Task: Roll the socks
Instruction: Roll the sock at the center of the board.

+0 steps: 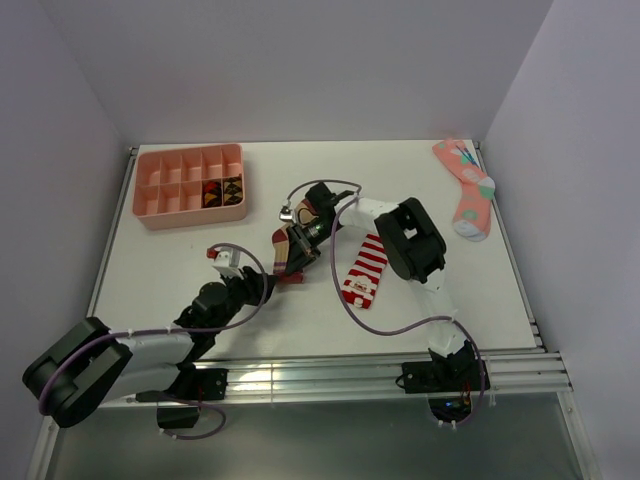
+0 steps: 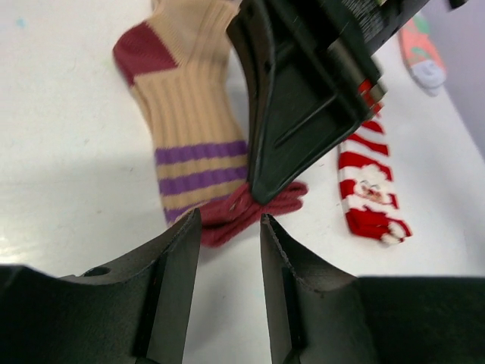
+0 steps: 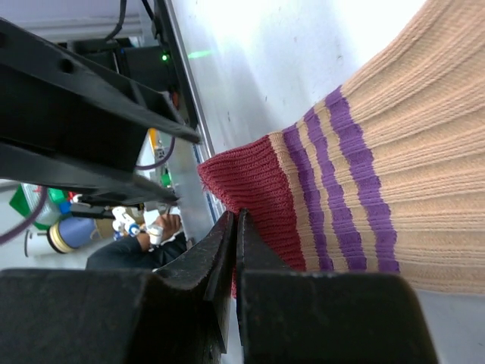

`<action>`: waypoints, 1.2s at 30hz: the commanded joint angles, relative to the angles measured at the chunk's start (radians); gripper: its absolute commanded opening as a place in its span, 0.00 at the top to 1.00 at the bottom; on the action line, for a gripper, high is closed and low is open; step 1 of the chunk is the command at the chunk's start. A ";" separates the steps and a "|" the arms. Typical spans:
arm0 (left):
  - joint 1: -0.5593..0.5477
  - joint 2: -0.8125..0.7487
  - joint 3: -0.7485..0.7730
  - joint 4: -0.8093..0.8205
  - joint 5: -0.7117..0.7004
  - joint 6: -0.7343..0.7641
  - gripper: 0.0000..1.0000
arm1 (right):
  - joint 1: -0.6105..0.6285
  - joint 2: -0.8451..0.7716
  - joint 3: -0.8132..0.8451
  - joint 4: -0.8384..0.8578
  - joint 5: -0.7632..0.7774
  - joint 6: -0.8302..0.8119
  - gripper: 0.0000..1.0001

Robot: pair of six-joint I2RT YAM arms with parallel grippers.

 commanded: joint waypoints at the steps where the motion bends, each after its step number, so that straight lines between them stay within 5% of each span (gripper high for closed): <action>1: -0.013 0.044 0.027 0.008 -0.040 0.006 0.57 | -0.011 0.018 0.047 0.007 -0.006 0.022 0.98; 14: -0.027 0.099 0.046 0.036 -0.068 0.024 0.45 | -0.020 0.068 0.092 -0.014 0.068 0.034 0.98; 36: -0.037 0.211 0.099 0.024 -0.121 0.087 0.46 | -0.022 0.091 0.125 -0.036 0.150 -0.007 0.99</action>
